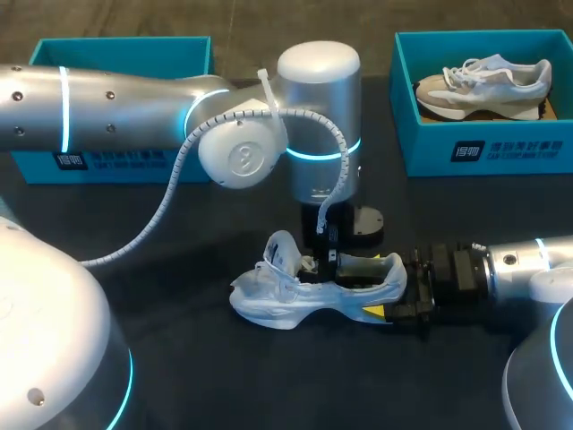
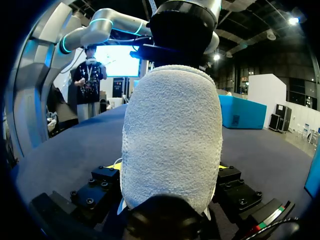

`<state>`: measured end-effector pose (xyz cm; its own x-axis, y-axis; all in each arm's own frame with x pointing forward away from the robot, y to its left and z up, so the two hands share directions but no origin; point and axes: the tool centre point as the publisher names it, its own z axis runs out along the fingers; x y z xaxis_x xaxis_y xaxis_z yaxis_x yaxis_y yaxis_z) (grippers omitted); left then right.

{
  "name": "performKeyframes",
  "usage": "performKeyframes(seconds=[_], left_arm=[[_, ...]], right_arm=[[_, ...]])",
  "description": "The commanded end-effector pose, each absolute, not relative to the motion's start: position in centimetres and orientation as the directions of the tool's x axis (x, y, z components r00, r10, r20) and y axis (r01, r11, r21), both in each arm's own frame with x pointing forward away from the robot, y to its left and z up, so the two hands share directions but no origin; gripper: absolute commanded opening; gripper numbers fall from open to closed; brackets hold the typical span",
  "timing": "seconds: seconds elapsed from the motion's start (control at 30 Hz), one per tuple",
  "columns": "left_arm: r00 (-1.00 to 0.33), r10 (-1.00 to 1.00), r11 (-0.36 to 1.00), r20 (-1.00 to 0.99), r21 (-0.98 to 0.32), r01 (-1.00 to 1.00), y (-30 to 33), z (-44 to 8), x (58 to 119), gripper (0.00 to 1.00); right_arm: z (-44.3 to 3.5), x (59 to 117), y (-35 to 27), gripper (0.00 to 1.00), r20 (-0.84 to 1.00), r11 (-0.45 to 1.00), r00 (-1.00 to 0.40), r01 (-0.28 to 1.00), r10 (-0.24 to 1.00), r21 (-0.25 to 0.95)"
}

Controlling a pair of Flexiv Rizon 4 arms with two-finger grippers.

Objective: Take the shoe out of the shoebox, open the shoe tongue, remove and reinsert the insole, then place the shoe into the shoebox

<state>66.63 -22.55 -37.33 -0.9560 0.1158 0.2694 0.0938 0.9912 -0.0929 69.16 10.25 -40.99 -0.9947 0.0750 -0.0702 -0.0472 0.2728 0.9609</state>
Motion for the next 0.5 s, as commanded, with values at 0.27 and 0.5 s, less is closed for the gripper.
performKeyframes(seconds=[0.27, 0.5], left_arm=[[-0.945, 0.140, 0.990, 0.295, -0.073, 0.124, -22.3, -38.7, 65.8, 0.13], [-0.952, 0.142, 0.990, 0.270, -0.063, 0.130, -22.2, -39.3, 65.3, 0.34]], right_arm=[[-40.9, 69.0, 10.4, 0.00, -0.071, 0.277, -0.995, -0.047, 0.077, 0.960], [-40.9, 69.0, 10.4, 0.00, -0.071, 0.277, -0.995, -0.047, 0.077, 0.960]])
